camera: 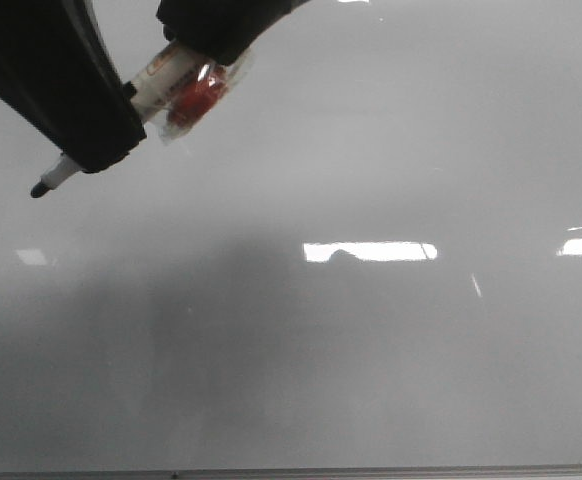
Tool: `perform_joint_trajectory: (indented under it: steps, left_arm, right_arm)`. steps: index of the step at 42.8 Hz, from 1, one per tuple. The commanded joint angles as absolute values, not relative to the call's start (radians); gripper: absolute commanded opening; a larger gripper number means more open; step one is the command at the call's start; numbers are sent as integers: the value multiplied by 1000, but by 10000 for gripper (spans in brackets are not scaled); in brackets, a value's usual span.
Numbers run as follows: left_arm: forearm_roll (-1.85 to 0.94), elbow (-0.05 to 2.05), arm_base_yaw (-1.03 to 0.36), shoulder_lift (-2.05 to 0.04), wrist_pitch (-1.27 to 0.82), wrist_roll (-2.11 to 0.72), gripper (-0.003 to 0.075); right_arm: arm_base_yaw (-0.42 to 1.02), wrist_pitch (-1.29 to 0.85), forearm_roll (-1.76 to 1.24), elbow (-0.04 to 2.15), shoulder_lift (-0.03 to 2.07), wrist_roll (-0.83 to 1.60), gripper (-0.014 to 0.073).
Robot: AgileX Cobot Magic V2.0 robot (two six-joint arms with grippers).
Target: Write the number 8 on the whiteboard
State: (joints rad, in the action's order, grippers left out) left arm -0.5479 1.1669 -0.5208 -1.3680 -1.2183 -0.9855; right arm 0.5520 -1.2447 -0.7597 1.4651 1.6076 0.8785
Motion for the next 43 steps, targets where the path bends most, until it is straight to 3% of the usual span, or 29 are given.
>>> perform_joint_trajectory:
  steps: [1,3,8,12,21,29,37,43]
  left_arm:
    - [-604,1198,-529,-1335,-1242,-979,64]
    - [-604,1198,-529,-1335,-1235,-977,148]
    - [-604,1198,-529,-1335,-1211,-969,440]
    - [-606,1198,-529,-1335,-1192,-896,537]
    - [-667,1185,-475,-1265,-1192,-882,419]
    - [-732,1004,-336,-1045,-1050,-903,343]
    - [-842,711,-206,-793,-807,-912,139]
    - [-878,554,-177,-609,-675,-912,-20]
  right_arm:
    - [547,-1340,-766,1497,1572,876,-69]
    - [547,-1340,-766,1497,1572,876,-64]
    - [547,-1340,-766,1497,1572,876,-69]
    - [543,-1340,-766,1497,1572,876,-69]
    - [489,-1292,-700,1470,1562,820,-59]
    - [458,-1032,-724,1287,1473,817,-59]
    - [458,-723,-848,1080,1411,839,-59]
    - [460,-615,-929,1026,1416,866,-59]
